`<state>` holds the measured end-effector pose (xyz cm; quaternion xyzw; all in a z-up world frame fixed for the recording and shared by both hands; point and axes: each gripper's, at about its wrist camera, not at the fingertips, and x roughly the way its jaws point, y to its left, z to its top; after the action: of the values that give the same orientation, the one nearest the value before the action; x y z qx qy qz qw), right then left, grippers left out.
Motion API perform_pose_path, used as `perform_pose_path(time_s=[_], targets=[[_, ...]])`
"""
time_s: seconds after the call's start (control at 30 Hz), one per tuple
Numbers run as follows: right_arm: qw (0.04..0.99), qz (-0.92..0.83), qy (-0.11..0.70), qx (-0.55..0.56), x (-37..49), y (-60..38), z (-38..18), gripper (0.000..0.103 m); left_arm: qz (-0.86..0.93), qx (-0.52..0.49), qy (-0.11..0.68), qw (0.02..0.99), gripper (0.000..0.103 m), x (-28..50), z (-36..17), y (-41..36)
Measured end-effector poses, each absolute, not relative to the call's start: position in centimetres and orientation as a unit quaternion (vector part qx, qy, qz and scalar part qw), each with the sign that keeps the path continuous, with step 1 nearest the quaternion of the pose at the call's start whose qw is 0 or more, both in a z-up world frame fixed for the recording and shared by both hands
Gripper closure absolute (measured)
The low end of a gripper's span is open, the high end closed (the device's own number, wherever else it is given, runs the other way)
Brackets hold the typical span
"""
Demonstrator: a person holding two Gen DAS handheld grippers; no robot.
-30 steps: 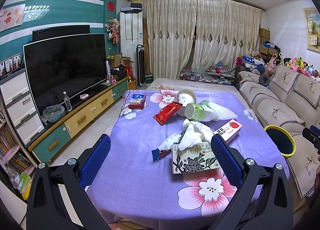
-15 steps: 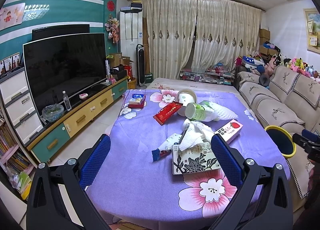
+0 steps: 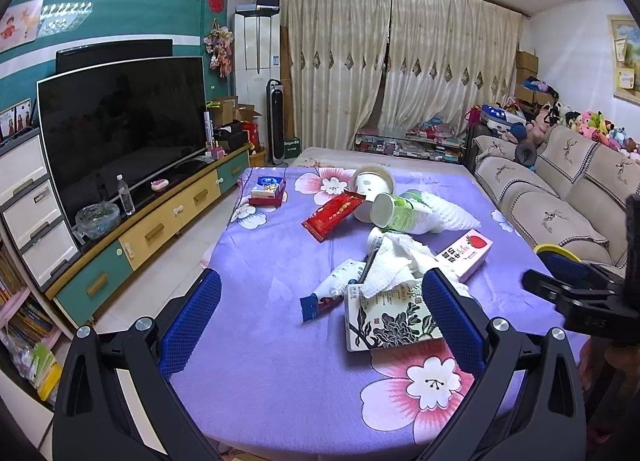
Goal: Collect trash
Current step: 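Reach the right tool to the white tissue and close on it, then carry the tissue with the right tool over the bin and release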
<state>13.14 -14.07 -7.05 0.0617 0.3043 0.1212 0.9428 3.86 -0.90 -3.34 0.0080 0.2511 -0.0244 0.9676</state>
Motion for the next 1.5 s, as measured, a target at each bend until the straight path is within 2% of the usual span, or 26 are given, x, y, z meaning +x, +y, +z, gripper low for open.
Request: perform_pose_path(time_s=[0.27,0.47,0.7,0.83,0.97,1.13,1.5], targets=[[0.926,0.166,0.34,0.022,17.9,-8.9,-8.2,0.042,-0.023,0.026,0.241,0.97,0.004,4.8,-4.1,-1.2],[0.918,0.167,0.359,0.017,21.8,-6.7,-9.0,0.048,-0.024,0.026,0.247,0.968,0.004,5.7,-4.9,-0.8],[0.908,0.162,0.386,0.021,25.0,-5.6,-10.0,0.05,-0.023,0.021,0.252,0.967,0.004,6.5,-5.8,0.1],[0.904,0.159,0.398,0.004,26.0,-4.5,-10.5,0.068,-0.026,0.014,0.256,0.966,0.004,7.1,-6.2,0.6],[0.905,0.155,0.397,-0.003,26.4,-4.3,-10.7,0.095,-0.024,0.01,0.257,0.966,0.004,7.5,-6.5,0.9],[0.914,0.165,0.37,0.007,25.5,-4.7,-8.8,0.097,-0.023,0.003,0.259,0.966,0.004,7.7,-6.6,1.5],[0.946,0.156,0.281,0.047,22.0,-10.3,-0.9,0.097,-0.033,0.008,0.26,0.965,0.004,7.7,-6.9,0.8]])
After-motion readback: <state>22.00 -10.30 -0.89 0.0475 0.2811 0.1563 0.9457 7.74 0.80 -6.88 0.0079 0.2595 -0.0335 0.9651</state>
